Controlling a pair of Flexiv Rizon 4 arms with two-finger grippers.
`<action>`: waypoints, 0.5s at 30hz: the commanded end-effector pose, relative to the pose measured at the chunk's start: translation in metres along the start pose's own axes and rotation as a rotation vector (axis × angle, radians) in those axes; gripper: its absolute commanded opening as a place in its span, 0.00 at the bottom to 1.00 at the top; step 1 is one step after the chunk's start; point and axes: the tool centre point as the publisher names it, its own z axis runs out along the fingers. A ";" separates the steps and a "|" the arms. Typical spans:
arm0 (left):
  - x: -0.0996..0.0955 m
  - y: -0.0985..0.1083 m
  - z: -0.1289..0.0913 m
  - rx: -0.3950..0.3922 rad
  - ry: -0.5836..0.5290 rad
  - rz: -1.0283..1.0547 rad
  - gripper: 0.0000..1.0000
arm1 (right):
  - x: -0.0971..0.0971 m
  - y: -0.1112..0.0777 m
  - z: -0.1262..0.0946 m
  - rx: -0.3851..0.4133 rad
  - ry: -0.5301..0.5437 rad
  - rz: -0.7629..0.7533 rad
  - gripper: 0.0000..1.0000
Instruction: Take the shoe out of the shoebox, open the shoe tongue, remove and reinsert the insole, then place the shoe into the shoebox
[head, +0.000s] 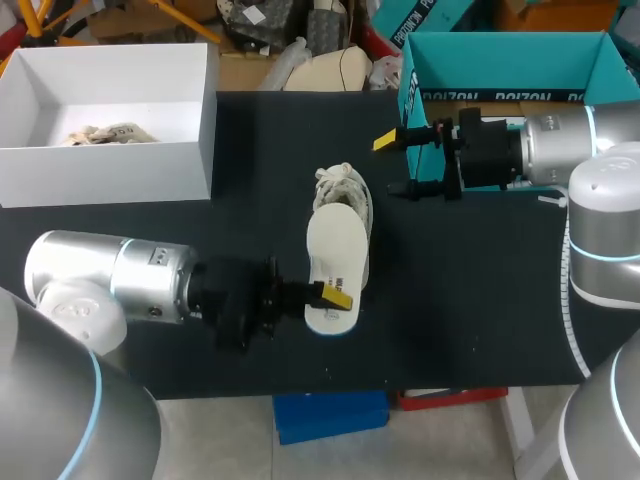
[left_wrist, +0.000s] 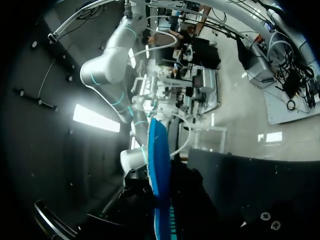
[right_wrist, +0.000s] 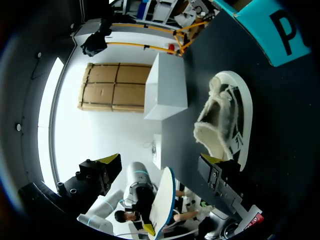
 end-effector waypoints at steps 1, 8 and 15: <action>0.015 0.022 0.006 0.026 -0.001 0.031 0.00 | 0.000 0.000 0.002 -0.004 0.000 0.000 1.00; 0.032 0.057 0.003 0.016 0.018 0.088 0.00 | 0.000 0.000 0.002 -0.004 0.000 0.000 1.00; 0.040 0.087 0.003 0.032 0.003 0.134 0.00 | 0.000 0.000 0.002 -0.004 0.000 0.000 1.00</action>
